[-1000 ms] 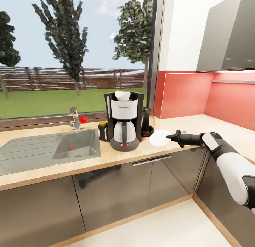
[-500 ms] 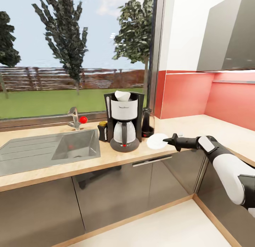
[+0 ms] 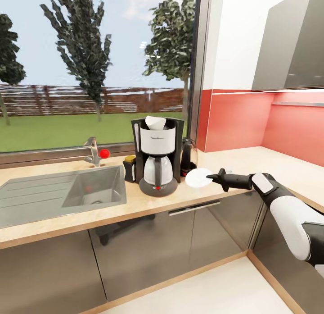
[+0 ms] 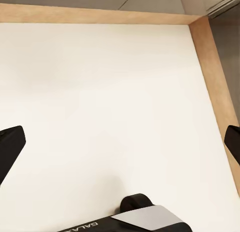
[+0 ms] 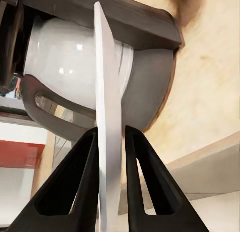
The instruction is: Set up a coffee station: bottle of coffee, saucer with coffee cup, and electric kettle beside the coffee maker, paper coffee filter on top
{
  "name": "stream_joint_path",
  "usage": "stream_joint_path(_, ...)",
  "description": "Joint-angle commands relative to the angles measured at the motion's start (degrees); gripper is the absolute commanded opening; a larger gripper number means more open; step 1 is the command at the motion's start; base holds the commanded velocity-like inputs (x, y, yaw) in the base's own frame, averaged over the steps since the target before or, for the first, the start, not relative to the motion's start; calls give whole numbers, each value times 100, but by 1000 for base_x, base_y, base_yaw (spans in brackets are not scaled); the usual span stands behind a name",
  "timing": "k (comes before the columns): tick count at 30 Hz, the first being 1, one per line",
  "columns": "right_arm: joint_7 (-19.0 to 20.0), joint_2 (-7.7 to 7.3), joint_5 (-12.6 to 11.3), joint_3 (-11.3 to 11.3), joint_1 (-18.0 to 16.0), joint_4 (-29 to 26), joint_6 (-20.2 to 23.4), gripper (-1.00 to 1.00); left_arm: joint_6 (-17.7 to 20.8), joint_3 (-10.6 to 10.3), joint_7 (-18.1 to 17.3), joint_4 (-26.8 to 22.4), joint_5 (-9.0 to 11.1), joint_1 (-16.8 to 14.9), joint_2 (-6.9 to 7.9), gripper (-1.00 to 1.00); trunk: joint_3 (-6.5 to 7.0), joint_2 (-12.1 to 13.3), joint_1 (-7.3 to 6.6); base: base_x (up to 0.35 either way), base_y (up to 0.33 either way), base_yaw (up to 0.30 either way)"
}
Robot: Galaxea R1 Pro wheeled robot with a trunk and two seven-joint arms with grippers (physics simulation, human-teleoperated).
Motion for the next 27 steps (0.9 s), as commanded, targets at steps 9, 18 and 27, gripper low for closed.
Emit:
stream_joint_path(9,-483,44,-26,-40,-4,293,24,-100,33,-20,-3,-7,59,-3,6,100,-7,-4,0,4,0,0)
stream_joint_path(18,-713,213,-45,-44,-4,313,22,-100,33,-22,-3,-7,59,-3,6,100,-7,-4,0,33,0,0)
stream_joint_path(27,-717,220,-39,-44,-4,313,22,-100,33,-20,-3,-7,59,-3,6,100,-7,-4,0,98,-21,0)
